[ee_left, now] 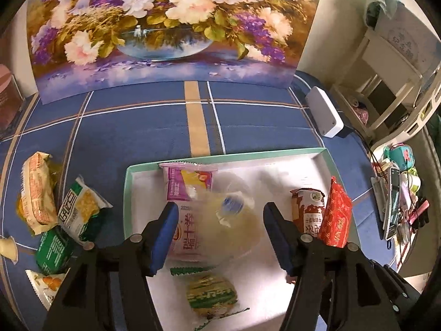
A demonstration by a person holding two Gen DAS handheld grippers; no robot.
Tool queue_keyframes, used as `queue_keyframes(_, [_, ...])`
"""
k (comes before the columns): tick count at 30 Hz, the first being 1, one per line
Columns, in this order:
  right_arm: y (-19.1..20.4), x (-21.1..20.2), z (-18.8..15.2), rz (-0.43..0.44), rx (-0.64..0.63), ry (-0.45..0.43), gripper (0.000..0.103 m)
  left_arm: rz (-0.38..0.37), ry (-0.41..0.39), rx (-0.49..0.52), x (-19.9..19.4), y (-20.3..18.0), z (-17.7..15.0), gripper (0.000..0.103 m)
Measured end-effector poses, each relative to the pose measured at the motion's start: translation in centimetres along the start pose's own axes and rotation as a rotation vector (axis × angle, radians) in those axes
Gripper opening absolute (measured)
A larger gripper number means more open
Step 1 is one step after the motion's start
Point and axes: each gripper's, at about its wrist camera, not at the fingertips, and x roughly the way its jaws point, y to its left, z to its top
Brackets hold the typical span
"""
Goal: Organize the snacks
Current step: 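Carry both packs into the white tray and open both tools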
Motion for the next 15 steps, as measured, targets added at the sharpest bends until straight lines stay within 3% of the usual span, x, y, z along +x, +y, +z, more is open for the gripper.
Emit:
queue_keyframes(7, [0.2,-0.1,-0.1,0.002,-0.015,0.001,0.051,0.076,0.019,-0.039,-0.9,1.3,-0.7,0.068])
queue_keyframes(12, [0.5,-0.4,0.0,-0.018,-0.028,-0.010,0.058,0.154,0.035,-0.093,-1.3,2.8,-0.9,0.080])
queue_keyframes(15, [0.7,-0.6,0.0,-0.015,-0.030,-0.011,0.059,0.186,0.036,-0.121,-1.5,3.6,-1.1,0.081])
